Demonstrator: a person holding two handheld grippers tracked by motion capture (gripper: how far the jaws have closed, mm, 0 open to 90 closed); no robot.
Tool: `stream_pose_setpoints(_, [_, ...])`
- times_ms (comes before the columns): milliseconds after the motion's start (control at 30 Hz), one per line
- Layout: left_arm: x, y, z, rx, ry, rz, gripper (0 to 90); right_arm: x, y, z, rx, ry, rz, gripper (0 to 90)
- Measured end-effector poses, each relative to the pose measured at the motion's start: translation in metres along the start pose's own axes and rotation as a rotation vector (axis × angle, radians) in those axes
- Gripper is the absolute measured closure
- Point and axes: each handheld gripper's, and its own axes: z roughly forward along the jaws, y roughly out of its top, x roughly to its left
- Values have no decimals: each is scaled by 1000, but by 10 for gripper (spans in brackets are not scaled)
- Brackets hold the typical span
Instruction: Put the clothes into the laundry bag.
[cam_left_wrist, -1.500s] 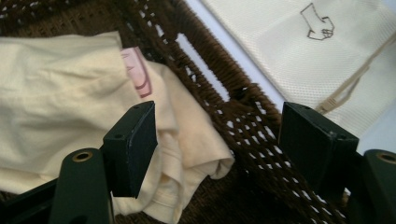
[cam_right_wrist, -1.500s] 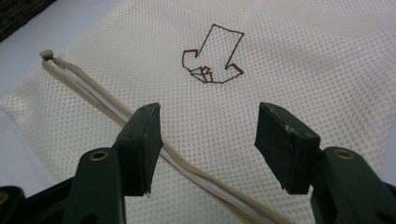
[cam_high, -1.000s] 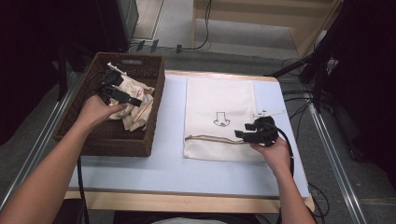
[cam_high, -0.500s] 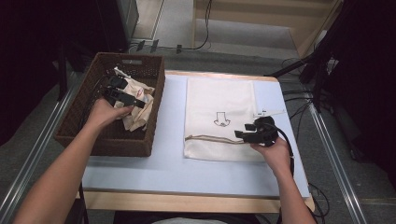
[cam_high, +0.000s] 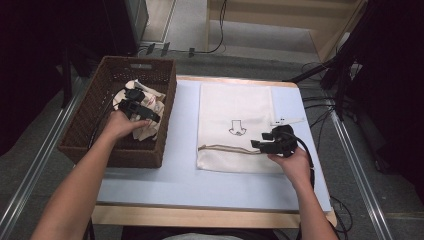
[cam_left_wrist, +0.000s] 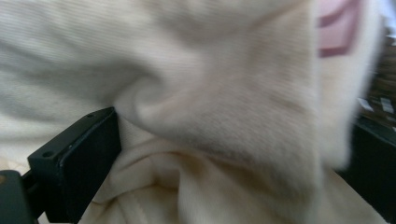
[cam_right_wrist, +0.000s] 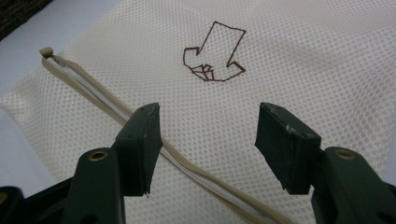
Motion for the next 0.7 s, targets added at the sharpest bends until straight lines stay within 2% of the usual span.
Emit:
stream_pose_setpoints(67, [1,0,1,7,4,2,0,0,0,0,1,0,-1,417])
stream_pose_setpoints(133, [2,-1,5,-4,34,-3,0,0,0,0,3,-1,3,417])
stream_pose_setpoints(167, [1,-2,7,-16,53,8,0,0,0,0,1,-1,1,417])
stream_pose_setpoints(233, [-2,-4,14,-29,124,45,0,0,0,0,1,-1,1,417])
stream_pose_setpoints(267, [-4,-5,16,-35,141,61,0,0,0,0,2,-2,2,417])
stream_pose_setpoints(467, [2,-5,17,-51,112,80,0,0,0,0,5,-2,2,417])
stream_pose_setpoints(567, [4,-5,18,-64,137,63,0,1,0,1,4,-1,-3,417])
stream_pose_setpoints(700, [11,-6,18,-53,184,-28,0,0,-1,-1,-3,-6,-1,417])
